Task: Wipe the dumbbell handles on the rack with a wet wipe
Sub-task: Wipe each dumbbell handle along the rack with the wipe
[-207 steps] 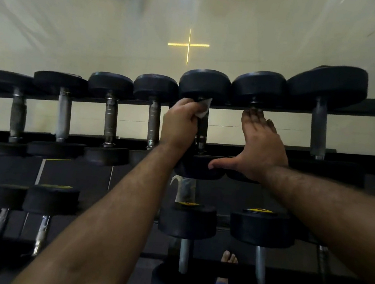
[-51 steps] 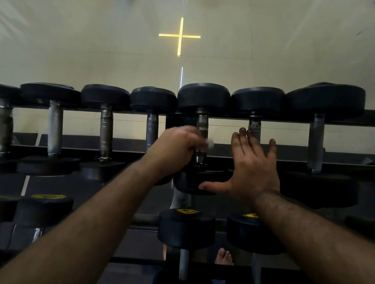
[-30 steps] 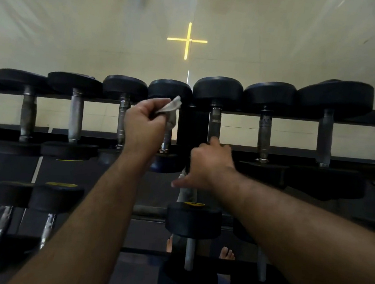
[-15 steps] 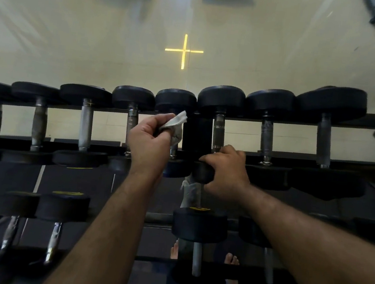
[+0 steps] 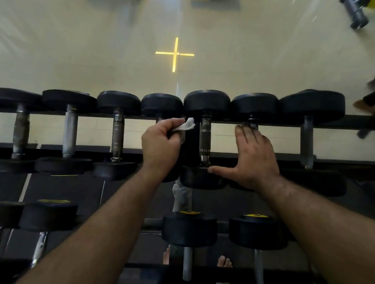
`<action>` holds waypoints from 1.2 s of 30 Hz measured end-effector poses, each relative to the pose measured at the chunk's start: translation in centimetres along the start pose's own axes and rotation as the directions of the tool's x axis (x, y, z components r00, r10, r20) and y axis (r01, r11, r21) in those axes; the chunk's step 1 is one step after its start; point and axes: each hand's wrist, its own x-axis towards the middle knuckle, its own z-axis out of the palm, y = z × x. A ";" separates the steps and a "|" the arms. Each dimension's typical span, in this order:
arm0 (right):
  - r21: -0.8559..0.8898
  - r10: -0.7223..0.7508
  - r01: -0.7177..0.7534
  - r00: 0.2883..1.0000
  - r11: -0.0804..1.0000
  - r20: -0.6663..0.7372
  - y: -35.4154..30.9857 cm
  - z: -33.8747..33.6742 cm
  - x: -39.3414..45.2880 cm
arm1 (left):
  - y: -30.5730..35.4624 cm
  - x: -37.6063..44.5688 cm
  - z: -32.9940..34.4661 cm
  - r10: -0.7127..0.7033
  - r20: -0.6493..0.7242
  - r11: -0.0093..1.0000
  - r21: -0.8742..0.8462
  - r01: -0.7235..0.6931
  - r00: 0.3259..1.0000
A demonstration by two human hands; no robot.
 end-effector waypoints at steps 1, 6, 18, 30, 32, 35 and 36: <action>-0.040 0.037 -0.033 0.994 0.999 0.100 0.4 0.3 0.0 | 0.1 0.2 0.8 0.045 -0.003 0.998 0.031 -0.045 0.999; -0.062 0.064 -0.056 0.988 0.997 0.143 0.7 1.2 0.0 | -0.5 1.9 5.4 0.256 0.117 0.923 0.266 -0.279 0.960; -0.078 0.011 -0.002 0.993 0.997 0.115 0.8 1.1 0.0 | 1.7 2.7 3.4 -0.004 0.679 0.876 0.356 -0.324 0.734; -0.083 -0.011 0.022 0.991 0.996 0.133 0.9 0.8 -0.3 | 4.0 5.7 1.2 -0.177 0.863 0.765 0.423 -0.485 0.473; -0.077 -0.012 0.023 0.991 0.997 0.132 0.9 0.8 -0.3 | 2.9 5.5 1.5 0.191 0.623 0.718 0.439 -0.540 0.759; -0.067 -0.011 0.020 0.992 0.998 0.127 0.8 0.7 -0.4 | 0.9 4.6 4.7 0.494 0.382 0.573 0.532 -0.623 0.781; -0.064 -0.008 0.016 0.992 0.998 0.124 0.8 0.7 -0.4 | 0.3 4.5 5.5 0.505 0.360 0.581 0.530 -0.618 0.784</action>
